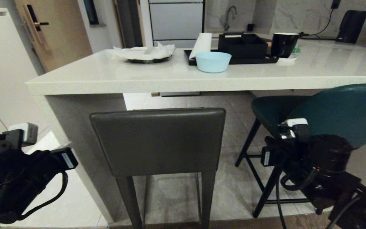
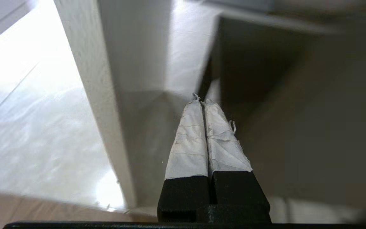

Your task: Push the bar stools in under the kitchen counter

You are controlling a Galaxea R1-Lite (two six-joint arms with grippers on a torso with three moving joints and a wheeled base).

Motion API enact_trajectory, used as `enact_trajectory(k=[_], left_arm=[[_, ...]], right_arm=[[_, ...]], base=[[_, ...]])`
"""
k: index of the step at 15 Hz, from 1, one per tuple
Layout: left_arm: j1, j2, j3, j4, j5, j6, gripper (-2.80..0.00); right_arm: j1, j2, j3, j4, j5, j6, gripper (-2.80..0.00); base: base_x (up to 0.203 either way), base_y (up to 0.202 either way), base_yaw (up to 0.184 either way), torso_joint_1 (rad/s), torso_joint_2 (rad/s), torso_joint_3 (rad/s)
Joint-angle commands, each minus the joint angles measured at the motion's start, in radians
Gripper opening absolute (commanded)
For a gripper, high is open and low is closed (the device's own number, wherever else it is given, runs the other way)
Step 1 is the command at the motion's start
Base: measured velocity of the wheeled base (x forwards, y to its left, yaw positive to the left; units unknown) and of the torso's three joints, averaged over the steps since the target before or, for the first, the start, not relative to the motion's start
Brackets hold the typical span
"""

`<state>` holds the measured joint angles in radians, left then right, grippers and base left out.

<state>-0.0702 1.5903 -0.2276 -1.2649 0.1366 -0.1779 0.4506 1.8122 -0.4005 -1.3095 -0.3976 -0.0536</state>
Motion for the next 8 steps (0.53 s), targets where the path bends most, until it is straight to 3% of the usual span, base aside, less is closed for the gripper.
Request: enact_trajectory(k=[1, 3, 8], left_arm=[[-0.003, -0.242, 0.049, 0.024, -0.016, 0.003, -2.8], [-0.005, -0.441, 0.032, 0.172, -0.033, 0.01, -2.8], [-0.015, -0.981, -0.179, 0.856, -0.077, 0.015, -2.8]], right_arm=[[-0.013, -0.235, 0.091, 0.011, -0.014, -0.02, -2.8], [-0.058, -0.439, 0.127, 0.082, -0.02, -0.06, -2.8], [-0.2, -1.028, 0.116, 0.499, -0.016, -0.13, -2.8]], base=[[0.0, 0.0, 0.0, 0.0, 0.0, 0.0], [0.0, 0.0, 0.0, 0.0, 0.0, 0.0], [0.0, 0.0, 0.0, 0.0, 0.0, 0.0]])
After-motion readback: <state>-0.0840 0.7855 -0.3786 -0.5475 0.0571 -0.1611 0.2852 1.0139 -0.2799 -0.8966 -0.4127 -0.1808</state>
